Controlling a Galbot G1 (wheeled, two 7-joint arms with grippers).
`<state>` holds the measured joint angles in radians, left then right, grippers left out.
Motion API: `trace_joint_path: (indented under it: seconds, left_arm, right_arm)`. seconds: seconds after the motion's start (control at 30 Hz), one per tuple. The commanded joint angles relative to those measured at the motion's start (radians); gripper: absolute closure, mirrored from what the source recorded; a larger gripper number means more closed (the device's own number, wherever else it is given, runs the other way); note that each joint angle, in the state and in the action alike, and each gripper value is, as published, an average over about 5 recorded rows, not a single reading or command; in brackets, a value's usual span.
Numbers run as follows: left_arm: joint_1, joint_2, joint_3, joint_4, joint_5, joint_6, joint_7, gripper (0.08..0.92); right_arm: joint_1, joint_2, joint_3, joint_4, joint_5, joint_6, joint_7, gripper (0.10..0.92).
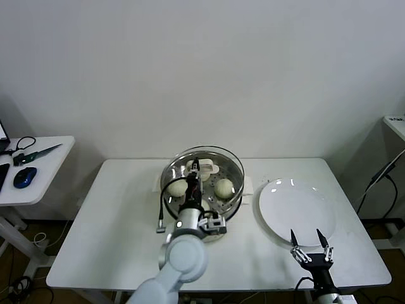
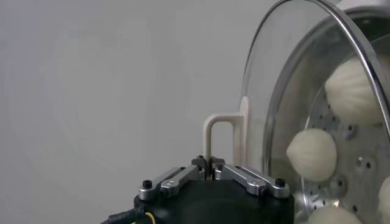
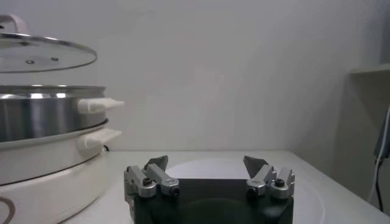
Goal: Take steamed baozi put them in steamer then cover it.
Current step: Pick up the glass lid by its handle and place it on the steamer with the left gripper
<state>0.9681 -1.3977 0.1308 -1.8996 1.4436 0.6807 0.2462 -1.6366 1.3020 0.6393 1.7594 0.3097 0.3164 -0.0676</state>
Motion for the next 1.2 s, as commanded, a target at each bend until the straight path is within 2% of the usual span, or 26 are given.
trace_joint_path:
  seconds: [0.03, 0.4, 1.2]
  left_arm:
    - [-0.026, -0.065, 0.046, 0.105, 0.046, 0.021, -0.004, 0.867]
    - [-0.018, -0.053, 0.021, 0.157, 0.095, -0.005, -0.028, 0.867]
    - [-0.006, -0.030, 0.004, 0.161, 0.053, -0.028, -0.071, 0.867]
  right_arm:
    - [-0.003, -0.001, 0.006, 0.012, 0.004, 0.001, 0.001, 0.203]
    - [-0.010, -0.007, 0.018, 0.022, 0.009, 0.004, 0.002, 0.203]
    - [-0.012, 0.010, 0.015, 0.025, -0.006, 0.021, 0.001, 0.203]
